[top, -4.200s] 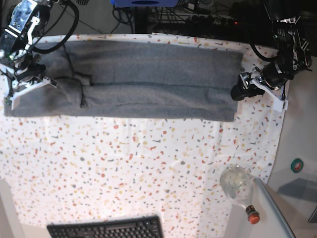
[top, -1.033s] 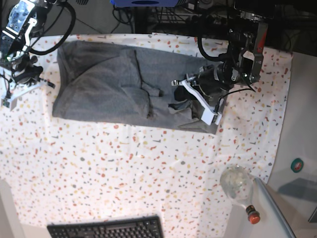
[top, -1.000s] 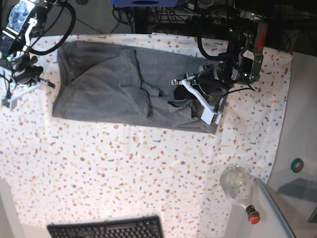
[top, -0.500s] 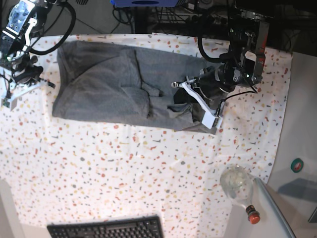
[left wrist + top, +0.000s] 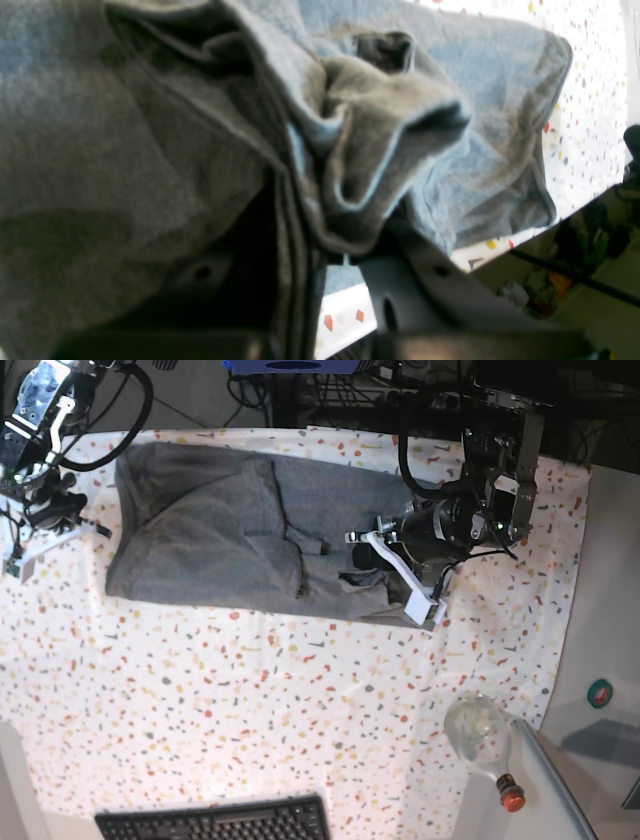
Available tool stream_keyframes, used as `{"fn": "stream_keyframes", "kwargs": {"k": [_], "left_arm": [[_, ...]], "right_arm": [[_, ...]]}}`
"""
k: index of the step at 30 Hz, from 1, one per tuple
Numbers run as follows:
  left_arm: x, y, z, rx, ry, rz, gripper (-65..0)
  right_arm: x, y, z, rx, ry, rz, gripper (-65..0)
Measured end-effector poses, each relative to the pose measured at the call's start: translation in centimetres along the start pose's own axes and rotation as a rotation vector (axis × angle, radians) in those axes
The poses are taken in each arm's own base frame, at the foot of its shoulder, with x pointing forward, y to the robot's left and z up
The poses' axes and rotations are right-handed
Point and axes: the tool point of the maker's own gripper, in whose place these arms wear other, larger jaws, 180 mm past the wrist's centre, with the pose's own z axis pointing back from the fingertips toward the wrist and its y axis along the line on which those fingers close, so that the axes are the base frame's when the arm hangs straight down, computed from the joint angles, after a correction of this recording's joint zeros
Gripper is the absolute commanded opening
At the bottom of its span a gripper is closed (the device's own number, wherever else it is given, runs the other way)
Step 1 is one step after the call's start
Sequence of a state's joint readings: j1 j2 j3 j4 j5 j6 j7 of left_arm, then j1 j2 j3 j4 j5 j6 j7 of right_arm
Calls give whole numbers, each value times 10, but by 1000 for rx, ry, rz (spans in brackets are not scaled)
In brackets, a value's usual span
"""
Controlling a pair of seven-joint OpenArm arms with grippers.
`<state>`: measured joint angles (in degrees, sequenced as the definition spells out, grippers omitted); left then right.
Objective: Layout the t-shirt on the table in an organized manner, then fold the t-shirt properly
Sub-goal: 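Fold the strip end inward toward the middle with the left gripper, then grasp both ends of the folded shirt with both grippers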
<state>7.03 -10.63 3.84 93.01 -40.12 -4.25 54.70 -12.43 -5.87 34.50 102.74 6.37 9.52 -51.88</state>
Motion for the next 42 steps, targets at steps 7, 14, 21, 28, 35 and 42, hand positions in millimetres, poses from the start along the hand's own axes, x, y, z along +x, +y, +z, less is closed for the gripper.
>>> {"fn": "stream_keyframes", "kwargs": {"k": [7, 14, 21, 28, 35, 42], "left_arm": [[0, 0, 0, 1, -1, -1, -650], [0, 0, 0, 1, 0, -1, -650], [0, 0, 0, 1, 0, 0, -650], [-18, 5, -17, 14, 81, 0, -403], [-30, -34, -38, -71, 135, -37, -290], [-27, -81, -48, -168, 141, -97, -296]], "right_arm": [[0, 0, 0, 0, 0, 0, -650], [0, 0, 0, 0, 0, 0, -650], [0, 0, 0, 0, 0, 0, -650], [-1, 0, 0, 0, 1, 0, -650], [-1, 0, 0, -1, 3, 0, -650], [-1, 0, 0, 1, 3, -1, -650]]}}
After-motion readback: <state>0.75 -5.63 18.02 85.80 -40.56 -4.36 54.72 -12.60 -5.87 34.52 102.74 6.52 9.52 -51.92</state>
